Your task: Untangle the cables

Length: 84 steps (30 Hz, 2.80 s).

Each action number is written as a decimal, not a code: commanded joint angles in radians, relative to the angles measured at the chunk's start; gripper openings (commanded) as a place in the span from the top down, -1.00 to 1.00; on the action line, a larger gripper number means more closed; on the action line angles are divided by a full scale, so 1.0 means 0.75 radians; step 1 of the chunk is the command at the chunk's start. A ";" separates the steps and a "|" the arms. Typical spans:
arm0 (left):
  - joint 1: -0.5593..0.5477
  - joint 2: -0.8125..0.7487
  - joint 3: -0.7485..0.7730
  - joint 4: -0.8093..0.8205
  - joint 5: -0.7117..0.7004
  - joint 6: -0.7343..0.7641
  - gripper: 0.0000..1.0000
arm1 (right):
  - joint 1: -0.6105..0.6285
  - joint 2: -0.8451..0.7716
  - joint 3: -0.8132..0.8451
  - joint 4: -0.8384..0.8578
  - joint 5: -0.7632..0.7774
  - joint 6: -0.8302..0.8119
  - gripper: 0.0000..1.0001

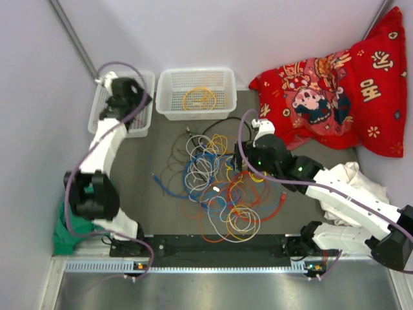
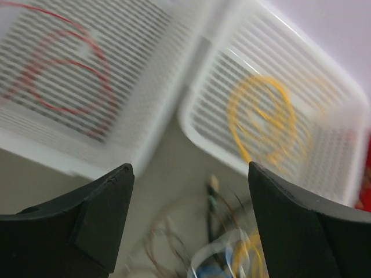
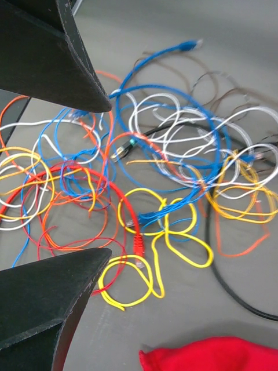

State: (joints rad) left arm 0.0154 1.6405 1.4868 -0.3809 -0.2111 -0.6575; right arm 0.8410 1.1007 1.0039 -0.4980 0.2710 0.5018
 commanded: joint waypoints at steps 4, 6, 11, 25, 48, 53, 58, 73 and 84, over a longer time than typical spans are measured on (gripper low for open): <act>-0.531 -0.451 -0.379 0.220 -0.050 0.083 -0.59 | -0.013 0.046 -0.144 0.165 -0.095 0.018 -0.94; -0.607 -0.526 -0.482 0.189 -0.052 0.050 -0.54 | -0.015 0.087 -0.160 0.169 -0.108 0.036 -0.93; -0.775 -0.785 -0.781 0.170 -0.044 -0.046 -0.50 | -0.013 0.068 -0.256 0.179 -0.134 0.102 -0.89; -0.828 -1.144 -1.060 0.187 0.097 -0.120 -0.44 | 0.053 0.209 -0.480 0.523 -0.335 0.182 -0.91; -0.831 -1.267 -1.021 0.289 0.259 -0.015 -0.44 | 0.040 0.030 0.095 0.202 -0.095 -0.137 1.00; -0.833 -1.151 -0.997 0.465 0.418 0.016 -0.46 | 0.045 -0.134 0.157 0.108 -0.110 -0.158 1.00; -0.831 -1.044 -1.005 0.738 0.580 -0.025 -0.46 | 0.045 -0.230 0.169 -0.009 -0.106 -0.162 1.00; -0.865 -0.756 -0.858 1.279 1.079 -0.095 -0.55 | 0.045 -0.243 0.138 -0.025 -0.132 -0.152 1.00; -1.129 -0.537 -0.731 1.236 1.130 0.056 -0.51 | 0.045 -0.228 0.130 -0.029 -0.147 -0.150 1.00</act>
State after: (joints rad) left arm -0.7940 1.2110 0.8845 0.4969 0.5915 -0.6632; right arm 0.8722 0.9329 1.0996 -0.5407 0.1665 0.3935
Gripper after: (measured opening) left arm 0.766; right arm 0.012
